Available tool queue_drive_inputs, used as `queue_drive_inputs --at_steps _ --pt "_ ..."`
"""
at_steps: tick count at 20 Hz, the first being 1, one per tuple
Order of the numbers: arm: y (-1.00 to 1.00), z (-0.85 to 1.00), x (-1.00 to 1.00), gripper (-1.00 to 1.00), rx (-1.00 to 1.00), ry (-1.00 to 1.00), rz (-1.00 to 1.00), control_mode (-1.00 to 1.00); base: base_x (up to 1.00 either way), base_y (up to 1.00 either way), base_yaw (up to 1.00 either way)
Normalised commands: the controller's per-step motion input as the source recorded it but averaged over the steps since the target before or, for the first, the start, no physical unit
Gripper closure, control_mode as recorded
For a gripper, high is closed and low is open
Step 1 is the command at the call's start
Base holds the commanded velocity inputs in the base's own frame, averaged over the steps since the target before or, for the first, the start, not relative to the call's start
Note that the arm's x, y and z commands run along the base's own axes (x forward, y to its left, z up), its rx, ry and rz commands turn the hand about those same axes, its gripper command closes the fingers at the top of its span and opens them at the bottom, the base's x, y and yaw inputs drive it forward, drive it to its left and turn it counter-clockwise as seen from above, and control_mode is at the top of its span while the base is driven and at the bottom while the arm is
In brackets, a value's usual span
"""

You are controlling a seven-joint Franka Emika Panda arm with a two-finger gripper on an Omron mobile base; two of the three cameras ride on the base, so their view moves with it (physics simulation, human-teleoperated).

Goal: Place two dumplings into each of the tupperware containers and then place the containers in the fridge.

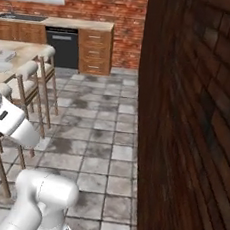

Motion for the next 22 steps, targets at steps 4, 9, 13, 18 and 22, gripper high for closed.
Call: queue_drive_inputs --at_steps 4,9,13,18,22 --pt "0.0 0.0 0.0 -1.0 0.0 0.0 0.0 1.0 0.64 -0.14 0.86" --pt "0.0 0.0 0.0 -1.0 0.0 0.0 0.0 1.0 0.92 -0.37 0.7" --pt "0.0 0.0 0.0 -1.0 0.0 0.0 0.0 1.0 1.0 -0.67 0.38" --pt "0.0 0.0 0.0 -1.0 0.0 0.0 0.0 1.0 1.0 -0.67 0.3" --pt "0.0 0.0 0.0 -1.0 0.0 0.0 0.0 1.0 0.92 -0.59 0.28"
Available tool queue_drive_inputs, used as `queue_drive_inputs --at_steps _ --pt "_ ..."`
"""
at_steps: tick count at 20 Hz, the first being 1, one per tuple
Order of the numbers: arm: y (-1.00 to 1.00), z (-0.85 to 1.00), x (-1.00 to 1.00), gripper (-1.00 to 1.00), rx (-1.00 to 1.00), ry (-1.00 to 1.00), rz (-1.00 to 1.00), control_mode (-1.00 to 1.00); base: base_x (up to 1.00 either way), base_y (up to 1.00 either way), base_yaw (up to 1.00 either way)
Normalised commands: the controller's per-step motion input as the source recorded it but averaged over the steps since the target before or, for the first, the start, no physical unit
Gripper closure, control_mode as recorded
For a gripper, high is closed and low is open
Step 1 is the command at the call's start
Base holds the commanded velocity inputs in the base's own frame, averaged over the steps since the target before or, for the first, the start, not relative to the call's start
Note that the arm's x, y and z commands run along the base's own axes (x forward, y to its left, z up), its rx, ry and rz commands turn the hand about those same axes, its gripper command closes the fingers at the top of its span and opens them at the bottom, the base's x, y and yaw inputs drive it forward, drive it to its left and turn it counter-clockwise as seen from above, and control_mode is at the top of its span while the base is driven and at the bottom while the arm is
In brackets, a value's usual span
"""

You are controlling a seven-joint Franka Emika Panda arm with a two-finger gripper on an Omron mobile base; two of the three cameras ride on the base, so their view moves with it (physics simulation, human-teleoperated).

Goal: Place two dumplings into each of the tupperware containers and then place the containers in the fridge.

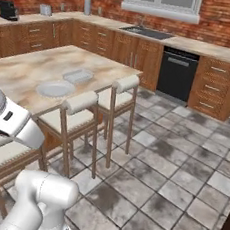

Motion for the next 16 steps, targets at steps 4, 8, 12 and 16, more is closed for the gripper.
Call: queue_drive_inputs --at_steps 4,8,12,16 --pt "0.0 0.0 0.0 -1.0 0.0 0.0 0.0 1.0 0.41 -0.55 0.36" --pt "0.0 0.0 0.0 -1.0 0.0 0.0 0.0 1.0 0.16 -0.32 0.44" --pt "0.0 0.0 0.0 -1.0 0.0 0.0 0.0 1.0 0.14 -0.25 0.74" --pt "0.0 0.0 0.0 -1.0 0.0 0.0 0.0 1.0 0.39 -0.36 0.8"
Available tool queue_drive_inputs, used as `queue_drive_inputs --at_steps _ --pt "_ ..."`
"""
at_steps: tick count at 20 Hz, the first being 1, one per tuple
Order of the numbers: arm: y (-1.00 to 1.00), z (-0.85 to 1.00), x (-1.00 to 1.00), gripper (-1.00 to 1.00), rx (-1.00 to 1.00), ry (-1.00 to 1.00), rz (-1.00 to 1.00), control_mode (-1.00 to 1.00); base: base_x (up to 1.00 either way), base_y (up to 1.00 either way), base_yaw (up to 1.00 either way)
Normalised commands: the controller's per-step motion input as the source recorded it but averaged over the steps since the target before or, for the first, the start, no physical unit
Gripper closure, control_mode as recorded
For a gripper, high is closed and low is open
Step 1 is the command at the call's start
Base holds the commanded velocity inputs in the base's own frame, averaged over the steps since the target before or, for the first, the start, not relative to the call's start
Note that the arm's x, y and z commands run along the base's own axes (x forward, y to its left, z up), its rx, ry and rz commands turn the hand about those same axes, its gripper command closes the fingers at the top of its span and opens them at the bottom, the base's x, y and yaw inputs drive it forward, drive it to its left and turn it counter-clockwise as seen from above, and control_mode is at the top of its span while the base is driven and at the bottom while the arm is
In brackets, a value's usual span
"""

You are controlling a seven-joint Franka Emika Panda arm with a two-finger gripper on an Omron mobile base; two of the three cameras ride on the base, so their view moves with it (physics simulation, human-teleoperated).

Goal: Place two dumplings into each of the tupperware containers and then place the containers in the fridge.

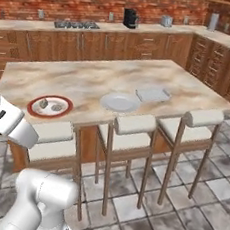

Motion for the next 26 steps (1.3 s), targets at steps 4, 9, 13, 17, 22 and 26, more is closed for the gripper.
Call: queue_drive_inputs --at_steps 4,9,13,17,22,26 --pt "0.0 0.0 0.0 -1.0 0.0 0.0 0.0 1.0 0.5 -0.51 0.72" --pt "0.0 0.0 0.0 -1.0 0.0 0.0 0.0 1.0 0.59 -0.53 0.51" --pt "0.0 0.0 0.0 -1.0 0.0 0.0 0.0 1.0 0.56 -0.42 0.47" --pt "0.0 0.0 0.0 -1.0 0.0 0.0 0.0 1.0 0.61 -0.11 0.33" --pt "0.0 0.0 0.0 -1.0 0.0 0.0 0.0 1.0 0.77 -0.01 0.21" --pt "0.0 0.0 0.0 -1.0 0.0 0.0 0.0 1.0 0.5 0.0 0.16"
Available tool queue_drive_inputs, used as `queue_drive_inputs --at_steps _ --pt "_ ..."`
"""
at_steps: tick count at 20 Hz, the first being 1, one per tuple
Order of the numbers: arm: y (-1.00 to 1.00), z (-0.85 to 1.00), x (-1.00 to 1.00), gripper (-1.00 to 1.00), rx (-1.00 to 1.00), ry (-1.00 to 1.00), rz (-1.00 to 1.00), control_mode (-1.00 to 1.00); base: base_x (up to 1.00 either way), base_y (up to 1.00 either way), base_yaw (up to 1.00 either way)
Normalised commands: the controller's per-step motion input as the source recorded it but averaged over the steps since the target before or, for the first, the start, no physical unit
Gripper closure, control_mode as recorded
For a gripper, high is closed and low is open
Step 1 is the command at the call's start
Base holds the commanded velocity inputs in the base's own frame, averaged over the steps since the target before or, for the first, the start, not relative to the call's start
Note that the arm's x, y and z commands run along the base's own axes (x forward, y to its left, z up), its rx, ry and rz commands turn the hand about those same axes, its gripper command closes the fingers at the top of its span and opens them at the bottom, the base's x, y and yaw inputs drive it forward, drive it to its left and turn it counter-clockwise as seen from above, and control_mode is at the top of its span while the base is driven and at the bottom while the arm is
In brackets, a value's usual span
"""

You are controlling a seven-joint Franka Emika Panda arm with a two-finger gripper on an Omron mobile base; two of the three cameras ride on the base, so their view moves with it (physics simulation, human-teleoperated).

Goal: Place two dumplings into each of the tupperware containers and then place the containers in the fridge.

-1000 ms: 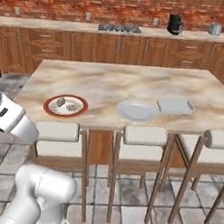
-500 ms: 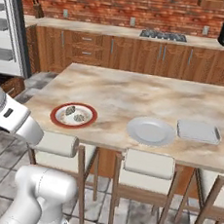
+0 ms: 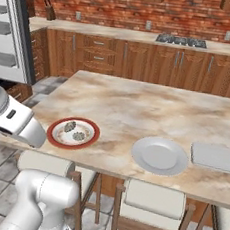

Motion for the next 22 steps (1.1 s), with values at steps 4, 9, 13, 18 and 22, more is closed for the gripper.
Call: queue_drive_inputs --at_steps 4,9,13,18,22 --pt "0.0 0.0 0.0 -1.0 0.0 0.0 0.0 1.0 0.77 0.0 0.12" --pt "0.05 -0.09 0.6 -1.0 0.0 0.11 0.06 -1.0 0.35 0.0 0.04" --pt "0.29 -0.28 1.0 -1.0 0.0 0.21 0.06 -1.0 0.0 0.0 0.0" --pt "0.3 -0.41 1.0 -1.0 0.0 0.21 0.05 -1.0 0.0 0.0 0.0" --pt "0.18 -0.68 1.0 -1.0 0.0 0.17 0.08 -1.0 0.0 0.0 0.0"
